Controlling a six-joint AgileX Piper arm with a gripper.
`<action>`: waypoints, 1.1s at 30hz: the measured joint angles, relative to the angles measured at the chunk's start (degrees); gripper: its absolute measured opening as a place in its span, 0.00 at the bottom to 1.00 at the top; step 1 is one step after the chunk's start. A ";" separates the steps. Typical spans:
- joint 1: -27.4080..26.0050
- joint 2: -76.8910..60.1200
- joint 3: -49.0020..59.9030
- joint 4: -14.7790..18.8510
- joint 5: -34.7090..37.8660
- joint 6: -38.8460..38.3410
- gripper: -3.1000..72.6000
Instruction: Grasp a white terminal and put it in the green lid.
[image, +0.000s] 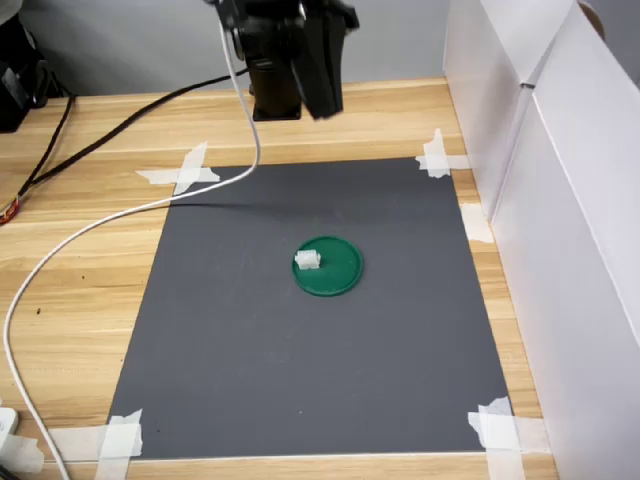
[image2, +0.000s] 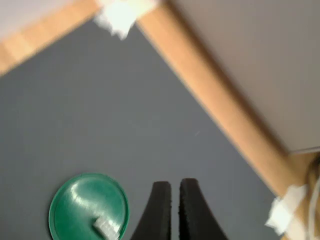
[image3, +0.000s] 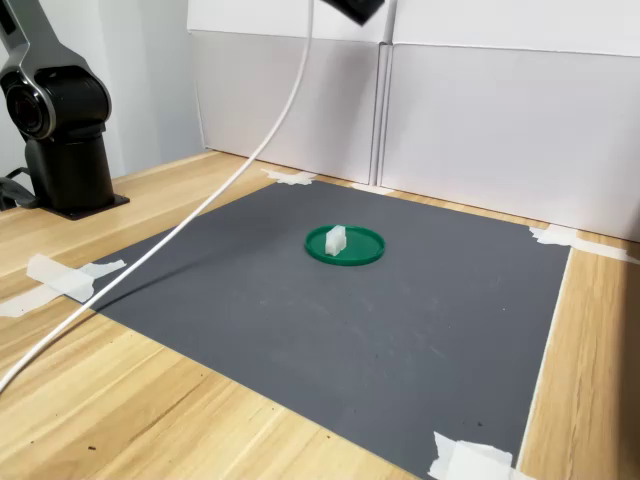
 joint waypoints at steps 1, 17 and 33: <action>0.00 -1.39 0.00 0.28 0.00 0.10 0.04; -14.74 -25.16 8.44 2.05 -8.62 33.18 0.02; -23.38 -49.88 39.73 2.05 -14.60 34.86 0.02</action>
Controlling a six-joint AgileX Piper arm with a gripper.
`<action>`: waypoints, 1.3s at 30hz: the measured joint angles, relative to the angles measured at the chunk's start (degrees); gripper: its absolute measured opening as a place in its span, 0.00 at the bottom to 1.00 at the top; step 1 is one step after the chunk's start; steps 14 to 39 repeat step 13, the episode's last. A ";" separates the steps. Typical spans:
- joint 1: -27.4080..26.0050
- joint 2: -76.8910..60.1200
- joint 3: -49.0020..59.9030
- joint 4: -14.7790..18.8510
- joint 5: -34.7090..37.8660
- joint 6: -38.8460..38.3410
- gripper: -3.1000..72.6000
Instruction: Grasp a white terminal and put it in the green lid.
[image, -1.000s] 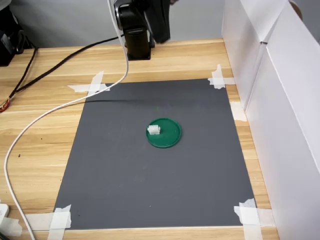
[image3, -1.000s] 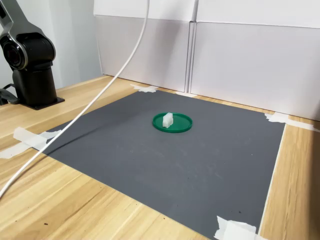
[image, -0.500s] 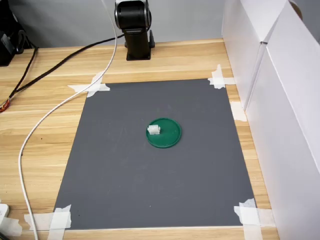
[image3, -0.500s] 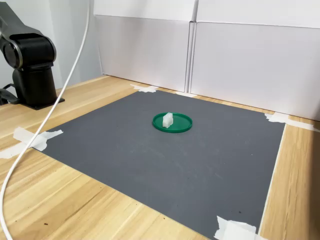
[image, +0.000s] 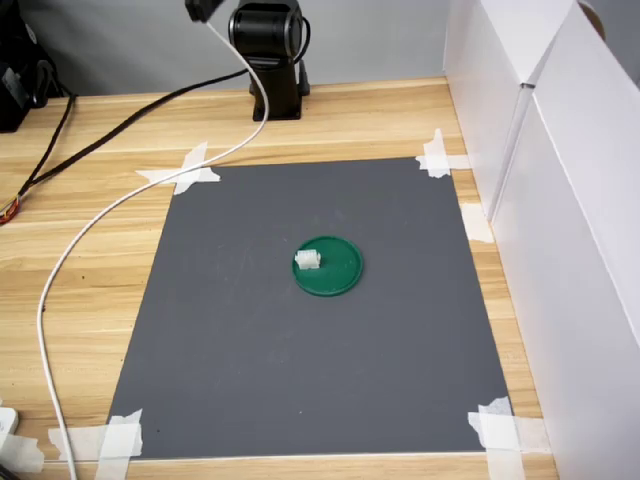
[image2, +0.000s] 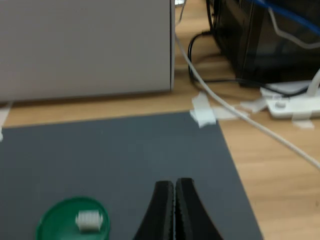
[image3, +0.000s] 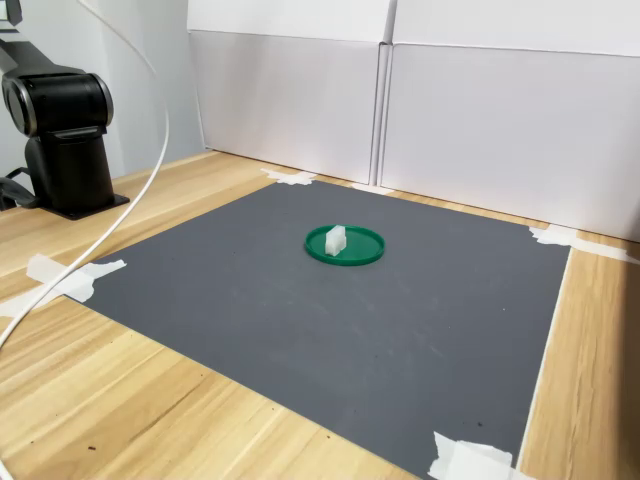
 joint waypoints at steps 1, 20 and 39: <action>0.00 -1.65 1.64 0.00 0.00 0.00 0.02; 0.00 -12.11 9.23 0.05 1.72 0.00 0.02; 0.00 -12.11 9.23 0.05 1.72 0.00 0.02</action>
